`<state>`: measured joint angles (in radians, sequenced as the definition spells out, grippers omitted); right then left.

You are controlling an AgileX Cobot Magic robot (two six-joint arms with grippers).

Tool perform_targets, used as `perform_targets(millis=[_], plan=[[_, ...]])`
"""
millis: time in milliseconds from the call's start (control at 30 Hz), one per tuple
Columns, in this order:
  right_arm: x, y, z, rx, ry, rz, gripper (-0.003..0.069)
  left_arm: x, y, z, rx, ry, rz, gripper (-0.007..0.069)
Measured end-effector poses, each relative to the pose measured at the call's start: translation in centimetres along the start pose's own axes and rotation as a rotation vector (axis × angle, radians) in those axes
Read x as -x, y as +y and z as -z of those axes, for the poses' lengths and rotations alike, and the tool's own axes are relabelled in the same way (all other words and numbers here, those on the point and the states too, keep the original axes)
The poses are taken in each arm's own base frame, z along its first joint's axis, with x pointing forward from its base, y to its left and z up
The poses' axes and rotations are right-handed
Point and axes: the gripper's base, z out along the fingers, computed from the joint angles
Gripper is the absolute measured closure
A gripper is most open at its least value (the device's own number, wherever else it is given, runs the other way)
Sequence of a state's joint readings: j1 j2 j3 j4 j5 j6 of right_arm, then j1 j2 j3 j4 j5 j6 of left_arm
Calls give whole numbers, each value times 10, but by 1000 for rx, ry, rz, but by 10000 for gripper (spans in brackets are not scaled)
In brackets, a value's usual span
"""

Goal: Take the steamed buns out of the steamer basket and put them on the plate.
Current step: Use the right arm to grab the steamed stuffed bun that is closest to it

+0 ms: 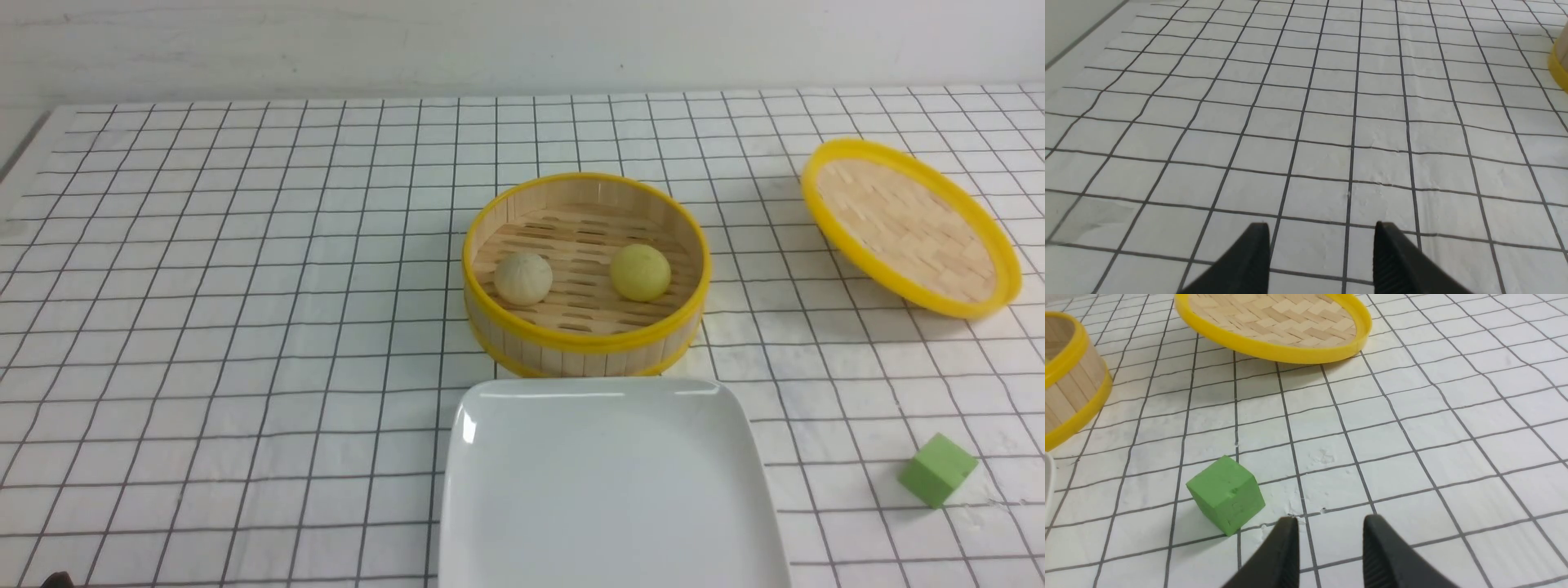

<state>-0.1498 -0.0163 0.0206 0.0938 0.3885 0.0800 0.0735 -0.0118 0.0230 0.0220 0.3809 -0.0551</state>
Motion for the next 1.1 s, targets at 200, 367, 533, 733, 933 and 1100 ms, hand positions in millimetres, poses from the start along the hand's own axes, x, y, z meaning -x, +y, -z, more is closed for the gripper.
perform_targets(millis=[200,367,533,733,933,1100], plan=[[40,8,18,29,-135,-10,419,0,0,0,0,0,0,254],[107,22,67,76,-354,-5,419,0,0,0,0,0,0,254],[143,31,108,129,-489,-27,419,0,0,0,0,0,0,254],[157,34,125,163,-594,-50,419,0,0,0,0,0,0,254],[161,35,129,180,-641,-70,419,0,0,0,0,0,0,254],[161,35,129,191,-643,-90,419,0,0,0,0,0,0,254]])
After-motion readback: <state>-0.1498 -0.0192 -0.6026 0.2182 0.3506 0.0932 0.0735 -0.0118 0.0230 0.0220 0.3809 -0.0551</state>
